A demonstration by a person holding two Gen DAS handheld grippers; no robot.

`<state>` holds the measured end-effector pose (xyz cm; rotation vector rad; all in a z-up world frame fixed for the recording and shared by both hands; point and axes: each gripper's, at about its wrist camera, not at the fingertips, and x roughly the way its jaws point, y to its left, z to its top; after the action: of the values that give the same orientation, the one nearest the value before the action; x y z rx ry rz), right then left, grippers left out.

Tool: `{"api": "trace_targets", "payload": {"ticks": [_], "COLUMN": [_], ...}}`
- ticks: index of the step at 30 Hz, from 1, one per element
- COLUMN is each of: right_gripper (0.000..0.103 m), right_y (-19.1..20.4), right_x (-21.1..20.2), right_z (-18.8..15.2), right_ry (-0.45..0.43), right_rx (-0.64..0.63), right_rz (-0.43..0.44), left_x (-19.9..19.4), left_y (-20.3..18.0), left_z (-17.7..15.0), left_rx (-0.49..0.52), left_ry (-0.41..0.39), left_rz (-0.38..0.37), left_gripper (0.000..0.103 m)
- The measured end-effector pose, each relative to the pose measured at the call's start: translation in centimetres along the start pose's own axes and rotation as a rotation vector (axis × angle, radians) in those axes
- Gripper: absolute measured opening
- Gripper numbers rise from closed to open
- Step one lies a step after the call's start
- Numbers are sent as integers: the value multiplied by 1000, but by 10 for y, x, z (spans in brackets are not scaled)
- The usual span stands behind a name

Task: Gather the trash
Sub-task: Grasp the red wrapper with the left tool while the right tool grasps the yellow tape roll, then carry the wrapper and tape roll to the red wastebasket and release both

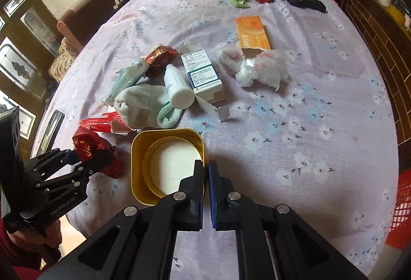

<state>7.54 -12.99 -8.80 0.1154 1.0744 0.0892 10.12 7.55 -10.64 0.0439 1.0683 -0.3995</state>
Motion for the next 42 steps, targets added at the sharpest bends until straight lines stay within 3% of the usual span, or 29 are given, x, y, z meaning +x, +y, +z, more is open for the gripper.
{"api": "trace_targets", "payload": {"ticks": [9, 26, 42], "right_gripper": [4, 4, 4], "right_y": [-15, -55, -63], "right_x": [-25, -54, -74], "right_z": [-4, -24, -36], "right_ry": [-58, -107, -146], "right_rx": [7, 72, 71], "right_rz": [-25, -106, -193], "left_x": [-29, -24, -19], "left_y": [-39, -96, -116], "left_z": [14, 25, 26], "left_rx": [72, 192, 244], "left_ry": [-86, -88, -84], "left_rz": [-19, -56, -100], "left_gripper": [33, 33, 33]}}
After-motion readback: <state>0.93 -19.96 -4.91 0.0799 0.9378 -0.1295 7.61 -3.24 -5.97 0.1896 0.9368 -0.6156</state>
